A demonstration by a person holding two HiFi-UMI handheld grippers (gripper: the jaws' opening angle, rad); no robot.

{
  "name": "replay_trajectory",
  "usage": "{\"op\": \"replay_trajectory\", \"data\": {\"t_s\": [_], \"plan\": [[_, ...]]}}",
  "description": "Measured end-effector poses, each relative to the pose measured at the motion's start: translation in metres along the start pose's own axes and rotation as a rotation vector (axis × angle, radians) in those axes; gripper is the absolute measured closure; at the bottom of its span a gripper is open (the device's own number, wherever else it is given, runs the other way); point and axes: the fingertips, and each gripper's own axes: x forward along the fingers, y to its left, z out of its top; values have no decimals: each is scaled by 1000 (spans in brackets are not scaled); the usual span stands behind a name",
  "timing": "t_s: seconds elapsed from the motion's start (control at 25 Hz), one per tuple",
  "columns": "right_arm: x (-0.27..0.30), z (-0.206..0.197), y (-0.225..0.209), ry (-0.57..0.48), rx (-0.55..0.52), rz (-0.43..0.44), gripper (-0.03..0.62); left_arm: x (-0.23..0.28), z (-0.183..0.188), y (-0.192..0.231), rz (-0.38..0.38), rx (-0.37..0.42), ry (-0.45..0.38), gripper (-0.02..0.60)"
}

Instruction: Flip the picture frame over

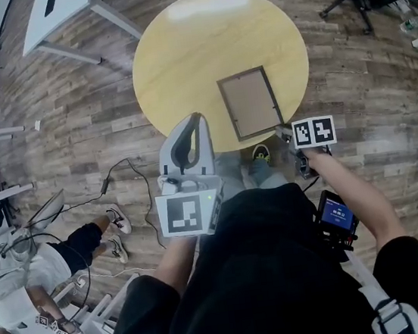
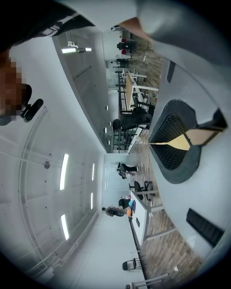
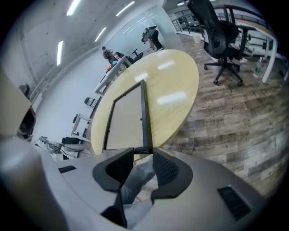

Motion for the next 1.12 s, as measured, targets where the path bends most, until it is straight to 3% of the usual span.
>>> {"op": "replay_trajectory", "data": {"t_s": [0.24,0.48,0.68,0.84,0.96,1.12], "plan": [[-4,7,3,-16,-232,-125,457,-7,-1,5,24,17,15,551],[-4,14,21,16,-333,-75,431,-14,-1,8,21,25,17,551],[-28,35,37,-29,-457,-84,421,-14,8,0,19,23,-29,551],[-66,71,69,-163,-597,-83,421,-14,23,-11,3,30,-61,551],[-111,104,105,-329,-711,-90,422,-13,37,-23,-20,28,-100,551],[-181,135,153,-576,-753,-50,463,-13,54,-38,-55,35,-157,551]]}}
